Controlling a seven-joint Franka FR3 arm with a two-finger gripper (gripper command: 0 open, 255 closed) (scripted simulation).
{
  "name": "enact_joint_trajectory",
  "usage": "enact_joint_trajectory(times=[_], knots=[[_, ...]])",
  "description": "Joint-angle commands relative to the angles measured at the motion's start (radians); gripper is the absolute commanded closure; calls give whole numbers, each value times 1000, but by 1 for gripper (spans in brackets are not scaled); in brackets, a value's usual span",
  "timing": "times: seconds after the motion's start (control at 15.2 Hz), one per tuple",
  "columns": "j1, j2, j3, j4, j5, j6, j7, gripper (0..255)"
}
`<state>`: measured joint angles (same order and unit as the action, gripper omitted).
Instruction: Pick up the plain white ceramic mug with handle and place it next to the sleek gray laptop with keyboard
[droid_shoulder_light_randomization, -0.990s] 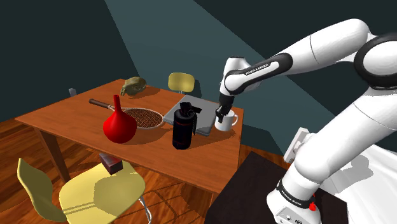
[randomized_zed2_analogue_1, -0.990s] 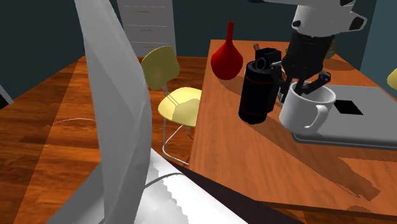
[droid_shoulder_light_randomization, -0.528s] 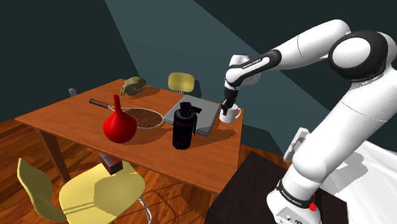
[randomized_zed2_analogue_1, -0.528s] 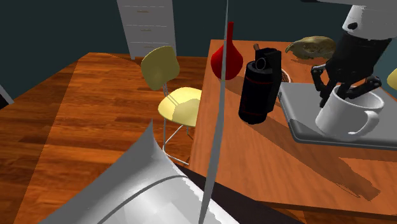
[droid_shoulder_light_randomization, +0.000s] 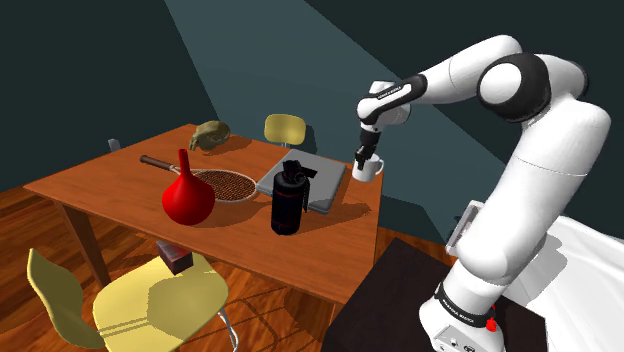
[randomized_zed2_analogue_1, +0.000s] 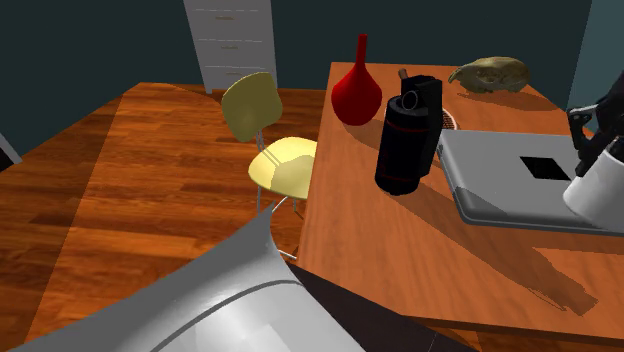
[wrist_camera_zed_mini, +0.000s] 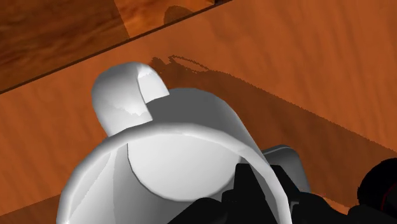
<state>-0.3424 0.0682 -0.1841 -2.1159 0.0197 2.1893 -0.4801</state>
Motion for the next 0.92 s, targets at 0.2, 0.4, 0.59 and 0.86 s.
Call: enact_joint_trajectory(times=[0.2,0.4,0.59,0.86], knots=[[-57,169,-31,214,44,-49,-107,255],[-96,262,-41,346,69,-92,-160,255],[-140,363,-46,496,93,-144,-207,255],[-205,517,-47,737,122,-235,-257,255]])
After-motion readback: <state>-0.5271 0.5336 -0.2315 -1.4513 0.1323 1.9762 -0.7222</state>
